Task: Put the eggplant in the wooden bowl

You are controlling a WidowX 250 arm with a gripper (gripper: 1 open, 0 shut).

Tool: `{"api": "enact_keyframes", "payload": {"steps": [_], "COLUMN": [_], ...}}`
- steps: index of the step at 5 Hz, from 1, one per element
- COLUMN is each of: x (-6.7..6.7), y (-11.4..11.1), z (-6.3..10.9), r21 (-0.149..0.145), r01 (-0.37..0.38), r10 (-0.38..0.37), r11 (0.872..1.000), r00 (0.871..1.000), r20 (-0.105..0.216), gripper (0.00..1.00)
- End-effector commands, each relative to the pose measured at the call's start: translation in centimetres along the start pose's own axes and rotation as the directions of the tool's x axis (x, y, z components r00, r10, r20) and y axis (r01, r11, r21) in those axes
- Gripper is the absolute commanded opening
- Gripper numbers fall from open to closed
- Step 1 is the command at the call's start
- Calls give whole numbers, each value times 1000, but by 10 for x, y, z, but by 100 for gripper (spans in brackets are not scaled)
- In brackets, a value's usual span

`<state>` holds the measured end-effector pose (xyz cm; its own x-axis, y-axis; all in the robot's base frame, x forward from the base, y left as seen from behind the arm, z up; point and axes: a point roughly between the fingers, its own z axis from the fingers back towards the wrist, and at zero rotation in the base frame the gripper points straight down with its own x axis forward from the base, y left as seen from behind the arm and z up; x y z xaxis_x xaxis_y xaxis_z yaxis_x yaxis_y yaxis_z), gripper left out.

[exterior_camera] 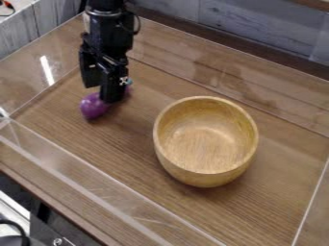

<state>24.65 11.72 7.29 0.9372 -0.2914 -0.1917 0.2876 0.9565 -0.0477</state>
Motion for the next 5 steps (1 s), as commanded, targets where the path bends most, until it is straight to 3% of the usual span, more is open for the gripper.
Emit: {"api": "enact_keyframes", "payload": {"steps": [1, 4, 5], "x": [3, 2, 5], "y": [8, 10, 15], "z": [13, 18, 10], "r21": [13, -29, -26], "r01": [-24, -59, -47], "r10": [24, 61, 49], "r11": [1000, 998, 999], "r00": [999, 996, 997], "r20": [47, 63, 65], "gripper": [100, 100, 100]}}
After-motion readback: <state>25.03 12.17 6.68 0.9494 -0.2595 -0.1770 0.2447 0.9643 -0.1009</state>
